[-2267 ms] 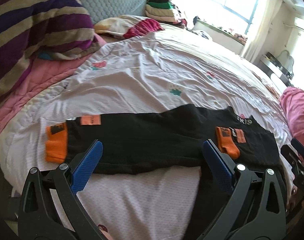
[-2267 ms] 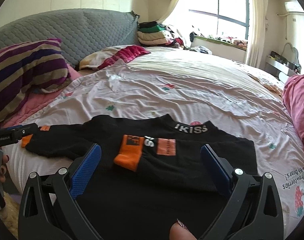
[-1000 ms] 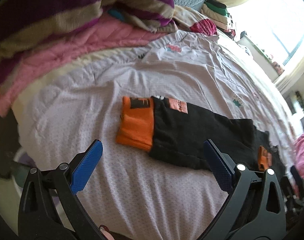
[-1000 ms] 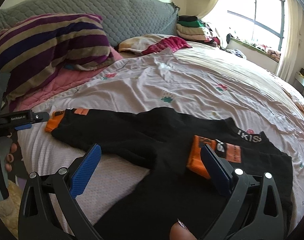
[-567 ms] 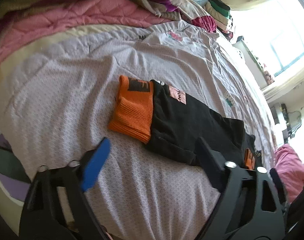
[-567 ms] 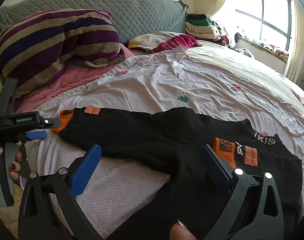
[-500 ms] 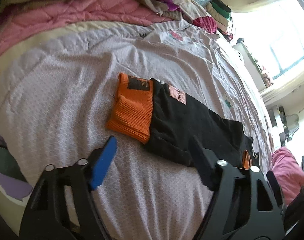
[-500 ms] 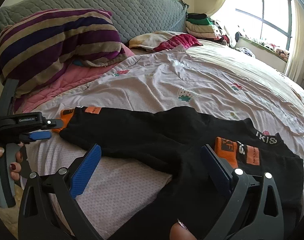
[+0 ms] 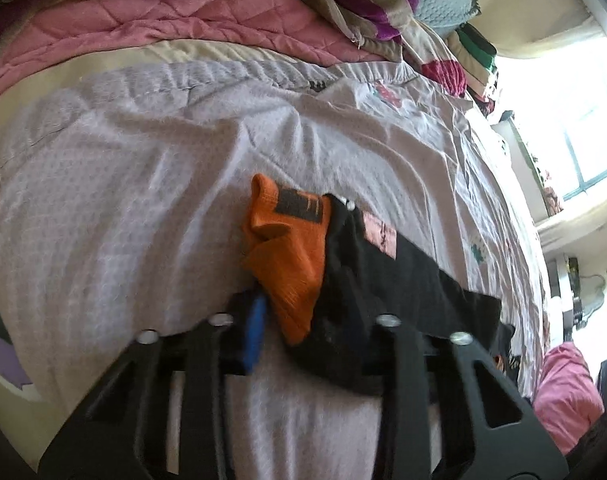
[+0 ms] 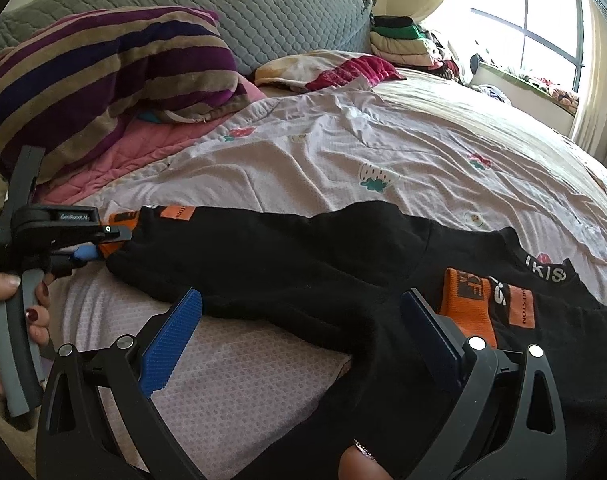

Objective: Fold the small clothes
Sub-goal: 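Grasp the orange cuff of that sleeve with the left gripper, then lift the sleeve with the left gripper and fold it across the shirt front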

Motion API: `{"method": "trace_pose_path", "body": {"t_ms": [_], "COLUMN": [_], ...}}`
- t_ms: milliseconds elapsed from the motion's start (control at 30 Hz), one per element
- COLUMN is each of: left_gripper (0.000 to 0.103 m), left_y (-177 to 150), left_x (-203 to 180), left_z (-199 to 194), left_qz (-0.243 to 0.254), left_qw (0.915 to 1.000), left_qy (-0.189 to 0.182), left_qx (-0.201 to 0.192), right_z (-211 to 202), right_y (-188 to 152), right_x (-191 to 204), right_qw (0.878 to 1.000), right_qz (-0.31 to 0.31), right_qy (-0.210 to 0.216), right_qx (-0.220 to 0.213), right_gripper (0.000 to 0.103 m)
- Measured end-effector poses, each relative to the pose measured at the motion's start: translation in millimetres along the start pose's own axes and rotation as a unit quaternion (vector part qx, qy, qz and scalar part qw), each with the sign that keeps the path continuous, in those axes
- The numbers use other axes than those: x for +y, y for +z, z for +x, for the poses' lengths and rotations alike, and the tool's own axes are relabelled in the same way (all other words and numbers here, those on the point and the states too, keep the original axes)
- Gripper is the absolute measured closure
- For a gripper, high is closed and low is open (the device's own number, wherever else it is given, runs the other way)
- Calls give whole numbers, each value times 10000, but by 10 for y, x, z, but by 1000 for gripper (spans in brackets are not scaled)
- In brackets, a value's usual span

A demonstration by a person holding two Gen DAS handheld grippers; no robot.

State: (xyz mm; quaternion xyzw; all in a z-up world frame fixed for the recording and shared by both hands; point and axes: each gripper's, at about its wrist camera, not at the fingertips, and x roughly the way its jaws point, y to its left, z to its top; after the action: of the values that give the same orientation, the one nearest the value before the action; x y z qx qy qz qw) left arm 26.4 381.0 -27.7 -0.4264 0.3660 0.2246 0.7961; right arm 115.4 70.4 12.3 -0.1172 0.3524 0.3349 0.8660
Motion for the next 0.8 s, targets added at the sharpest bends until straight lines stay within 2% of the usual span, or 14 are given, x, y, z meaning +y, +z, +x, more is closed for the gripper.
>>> {"method": "trace_pose_path", "body": {"t_ms": [33, 133, 333, 600, 800], "left_gripper": [95, 96, 96, 97, 97], "left_y": [17, 23, -33, -150, -256], "left_x": [-13, -66, -340, -702, -1052], "left_z": [6, -86, -377, -540, -595], "left_qz": [-3, 3, 449, 801, 1068], "left_qw": [10000, 9996, 9955, 9896, 9829], "left_qy": [15, -163, -519, -835, -1167], "left_qx": [-40, -222, -655, -858, -941], "right_z": [10, 18, 38, -49, -190], "right_y": [-6, -34, -92, -127, -121], "right_x": [-11, -66, -168, -392, -723], "right_qw": [10000, 9999, 9997, 9987, 9956], "right_qz": [20, 117, 222, 422, 779], "right_qy": [2, 6, -76, -269, -504], "right_qx": [10, 14, 36, -38, -118], "right_gripper": [5, 5, 5, 5, 5]}}
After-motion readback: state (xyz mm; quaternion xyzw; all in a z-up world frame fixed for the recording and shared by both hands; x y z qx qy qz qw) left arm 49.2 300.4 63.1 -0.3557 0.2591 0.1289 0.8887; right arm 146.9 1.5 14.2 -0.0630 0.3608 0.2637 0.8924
